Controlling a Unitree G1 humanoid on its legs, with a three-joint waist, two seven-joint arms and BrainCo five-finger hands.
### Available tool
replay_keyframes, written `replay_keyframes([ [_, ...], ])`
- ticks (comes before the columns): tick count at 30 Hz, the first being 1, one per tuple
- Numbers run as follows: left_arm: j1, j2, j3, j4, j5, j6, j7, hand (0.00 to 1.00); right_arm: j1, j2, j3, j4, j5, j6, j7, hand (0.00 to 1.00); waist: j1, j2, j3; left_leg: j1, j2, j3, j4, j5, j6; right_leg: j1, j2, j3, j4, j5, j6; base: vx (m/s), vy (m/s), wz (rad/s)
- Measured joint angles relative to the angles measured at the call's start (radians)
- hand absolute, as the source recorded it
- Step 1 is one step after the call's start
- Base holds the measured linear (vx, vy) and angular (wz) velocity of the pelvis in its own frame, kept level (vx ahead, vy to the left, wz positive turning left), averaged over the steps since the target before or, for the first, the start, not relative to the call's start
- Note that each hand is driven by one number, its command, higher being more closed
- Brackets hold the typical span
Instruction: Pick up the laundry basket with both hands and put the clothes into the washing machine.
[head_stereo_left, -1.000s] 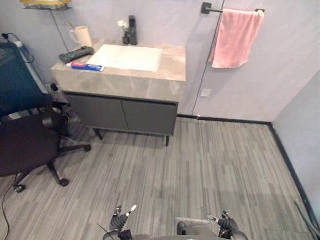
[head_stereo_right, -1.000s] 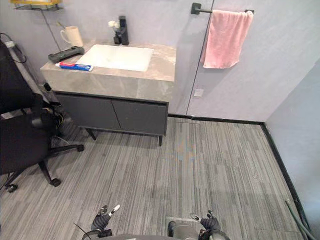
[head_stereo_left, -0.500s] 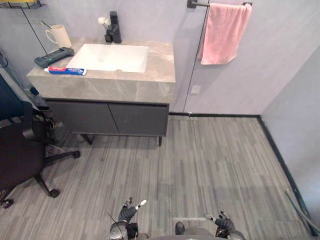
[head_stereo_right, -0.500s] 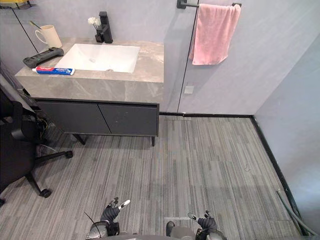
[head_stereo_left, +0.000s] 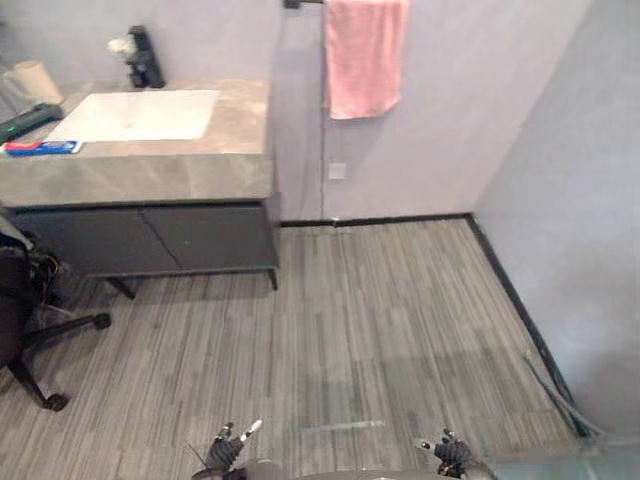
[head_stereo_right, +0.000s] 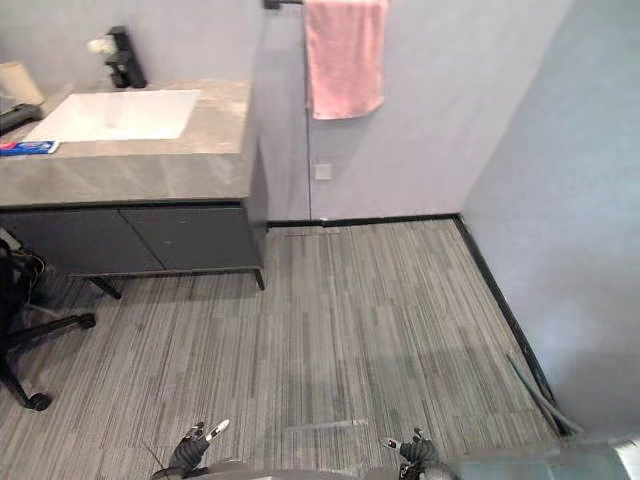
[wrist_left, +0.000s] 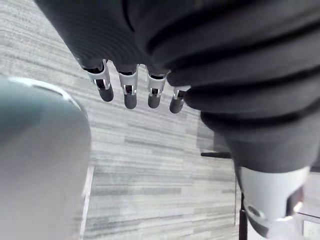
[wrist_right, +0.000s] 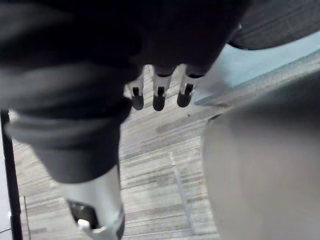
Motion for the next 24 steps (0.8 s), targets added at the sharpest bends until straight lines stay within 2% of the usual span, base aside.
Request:
replay_keyframes([
  [1, -0.003, 0.001, -0.001, -0.008, -0.001, -0.002, 0.001, 0.00, 0.003, -0.011, 0.027, 0.008, -0.026, -0.001, -0.001, 0.00, 0.000, -0.006, 0.002, 0.000, 0.000, -0.026, -0.020, 0.084, 0.066, 0.000, 0.011, -0.022, 0.018, -0.014, -0.028, -0.16, -0.386, 0.49],
  [3, -0.009, 0.002, 0.000, -0.009, -0.003, -0.001, 0.004, 0.00, 0.002, -0.014, 0.061, 0.012, -0.036, -0.006, -0.001, 0.00, -0.001, -0.014, 0.003, -0.014, -0.001, -0.029, -0.023, 0.146, 0.147, 0.012, 0.015, -0.057, 0.018, -0.017, -0.069, -0.18, -0.299, 0.44],
  [4, -0.011, 0.002, 0.000, -0.011, -0.003, -0.001, 0.004, 0.00, 0.001, -0.016, 0.064, 0.018, -0.036, -0.008, -0.003, 0.00, 0.002, -0.014, 0.003, -0.022, -0.008, -0.030, 0.006, 0.133, 0.135, 0.013, 0.017, -0.068, 0.016, -0.013, -0.080, -0.20, -0.223, 0.30],
  [5, -0.009, 0.003, -0.001, -0.013, -0.003, -0.001, 0.005, 0.00, -0.001, -0.018, 0.064, 0.029, -0.035, -0.009, -0.010, 0.00, 0.011, -0.018, 0.003, -0.029, -0.038, -0.029, 0.074, 0.077, 0.088, 0.015, 0.020, -0.071, 0.010, -0.003, -0.095, -0.21, -0.127, 0.21],
  [6, -0.008, 0.006, -0.001, -0.016, -0.003, -0.001, 0.006, 0.00, 0.000, -0.019, 0.059, 0.033, -0.034, -0.009, -0.017, 0.00, 0.012, -0.024, 0.006, -0.030, -0.080, -0.036, 0.124, 0.008, 0.062, 0.020, 0.020, -0.077, -0.004, 0.006, -0.103, -0.21, -0.103, 0.21],
  [7, -0.007, 0.008, -0.002, -0.018, -0.002, -0.001, 0.005, 0.00, 0.001, -0.018, 0.052, 0.034, -0.034, -0.009, -0.017, 0.00, 0.012, -0.027, 0.008, -0.029, -0.100, -0.038, 0.141, -0.023, 0.059, 0.021, 0.019, -0.082, -0.011, 0.009, -0.109, -0.20, -0.039, 0.29],
  [8, -0.007, 0.012, -0.003, -0.020, -0.002, -0.001, 0.005, 0.00, 0.006, -0.017, 0.035, 0.034, -0.033, -0.008, -0.018, 0.00, 0.011, -0.033, 0.012, -0.025, -0.138, -0.040, 0.158, -0.086, 0.060, 0.021, 0.018, -0.089, -0.024, 0.022, -0.108, -0.15, 0.042, 0.28],
  [9, -0.005, 0.011, -0.003, -0.021, -0.002, 0.000, 0.005, 0.00, 0.015, -0.019, 0.016, 0.034, -0.032, -0.008, -0.018, 0.00, 0.011, -0.033, 0.013, -0.016, -0.168, -0.040, 0.153, -0.147, 0.066, 0.021, 0.017, -0.094, -0.037, 0.032, -0.098, -0.13, 0.073, 0.26],
  [10, -0.004, 0.011, -0.003, -0.022, -0.002, 0.000, 0.004, 0.00, 0.019, -0.020, 0.002, 0.034, -0.033, -0.007, -0.017, 0.00, 0.011, -0.031, 0.015, -0.006, -0.181, -0.042, 0.133, -0.181, 0.071, 0.021, 0.018, -0.095, -0.037, 0.033, -0.092, -0.12, 0.113, 0.14],
  [11, -0.002, 0.018, 0.003, -0.032, -0.003, 0.000, 0.003, 0.00, 0.023, -0.016, -0.019, 0.038, -0.032, -0.004, -0.018, 0.00, 0.015, -0.032, 0.031, 0.005, -0.204, -0.042, 0.111, -0.187, 0.067, 0.026, 0.010, -0.085, -0.044, 0.040, -0.082, -0.11, 0.121, 0.04],
  [12, 0.003, 0.024, 0.007, -0.034, -0.004, 0.001, 0.003, 0.00, 0.026, -0.009, -0.020, 0.036, -0.030, -0.004, -0.018, 0.00, 0.014, -0.056, 0.036, 0.008, -0.223, -0.045, 0.107, -0.187, 0.068, 0.037, 0.001, -0.069, -0.070, 0.053, -0.071, -0.10, 0.118, 0.00],
  [13, 0.002, 0.030, 0.009, -0.035, -0.003, 0.001, 0.003, 0.00, 0.028, -0.008, -0.024, 0.036, -0.029, -0.004, -0.018, 0.00, 0.014, -0.064, 0.039, 0.005, -0.228, -0.044, 0.110, -0.189, 0.072, 0.041, 0.000, -0.058, -0.082, 0.060, -0.069, -0.08, 0.124, -0.03],
  [17, -0.005, 0.044, 0.008, -0.033, -0.003, 0.001, 0.001, 0.00, 0.044, 0.010, -0.065, 0.037, -0.020, -0.004, -0.017, 0.00, 0.006, -0.068, 0.041, -0.024, -0.245, -0.046, 0.141, -0.203, 0.091, 0.041, -0.001, -0.012, -0.129, 0.082, -0.067, -0.03, 0.108, -0.06],
  [21, -0.005, 0.052, 0.004, -0.033, -0.003, 0.001, 0.000, 0.00, 0.054, 0.023, -0.114, 0.036, -0.021, -0.001, -0.017, 0.00, -0.019, -0.062, 0.043, -0.036, -0.257, -0.035, 0.140, -0.206, 0.098, 0.035, -0.014, -0.003, -0.163, 0.102, -0.060, 0.04, 0.046, -0.07],
  [24, -0.016, 0.054, -0.009, -0.033, -0.001, 0.001, 0.000, 0.00, 0.048, 0.023, -0.113, 0.034, -0.020, 0.000, -0.018, 0.00, -0.023, -0.066, 0.040, -0.040, -0.258, 0.016, 0.110, -0.205, 0.099, 0.010, -0.020, 0.047, -0.215, 0.142, -0.054, 0.07, 0.037, -0.37],
])
